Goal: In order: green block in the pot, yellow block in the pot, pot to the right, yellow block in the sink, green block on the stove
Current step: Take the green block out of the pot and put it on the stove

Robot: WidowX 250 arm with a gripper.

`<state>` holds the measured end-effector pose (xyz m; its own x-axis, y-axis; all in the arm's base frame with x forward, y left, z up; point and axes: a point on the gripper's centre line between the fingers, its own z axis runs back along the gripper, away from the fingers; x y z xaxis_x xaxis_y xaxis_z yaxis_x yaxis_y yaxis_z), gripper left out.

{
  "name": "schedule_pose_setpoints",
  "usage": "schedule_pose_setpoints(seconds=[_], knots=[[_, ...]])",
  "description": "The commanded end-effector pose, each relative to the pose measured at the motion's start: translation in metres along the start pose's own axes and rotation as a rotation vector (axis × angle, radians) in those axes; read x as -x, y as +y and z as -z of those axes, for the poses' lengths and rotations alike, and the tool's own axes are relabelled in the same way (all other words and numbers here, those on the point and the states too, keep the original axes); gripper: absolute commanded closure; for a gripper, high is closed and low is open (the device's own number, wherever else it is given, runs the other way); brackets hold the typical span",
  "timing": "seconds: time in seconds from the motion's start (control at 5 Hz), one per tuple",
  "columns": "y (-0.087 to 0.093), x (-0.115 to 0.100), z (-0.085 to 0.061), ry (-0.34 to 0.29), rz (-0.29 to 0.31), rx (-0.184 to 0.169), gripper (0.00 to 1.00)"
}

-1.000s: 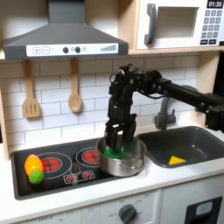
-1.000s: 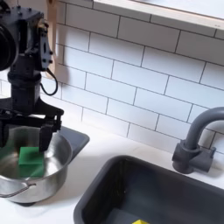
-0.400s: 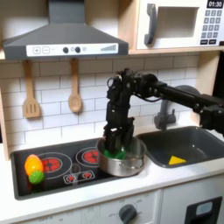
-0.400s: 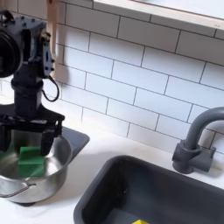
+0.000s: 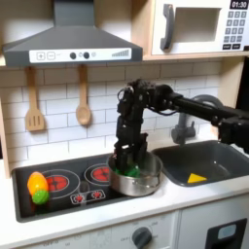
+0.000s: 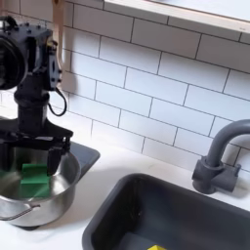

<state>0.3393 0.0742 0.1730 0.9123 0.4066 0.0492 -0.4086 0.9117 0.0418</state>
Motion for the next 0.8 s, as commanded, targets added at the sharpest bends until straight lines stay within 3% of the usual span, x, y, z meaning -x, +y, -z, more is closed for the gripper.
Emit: schedule_pose_setpoints(seconds=[0.0, 0.4, 0.6], knots=[[-0.005, -0.004, 0.01, 0.006, -0.006, -0.002, 0.0], [-0.014, -0.004, 0.025, 0.032, -0.005, -0.009, 0.0], [-0.013, -0.006, 0.023, 0.017, -0.008, -0.007, 0.0]])
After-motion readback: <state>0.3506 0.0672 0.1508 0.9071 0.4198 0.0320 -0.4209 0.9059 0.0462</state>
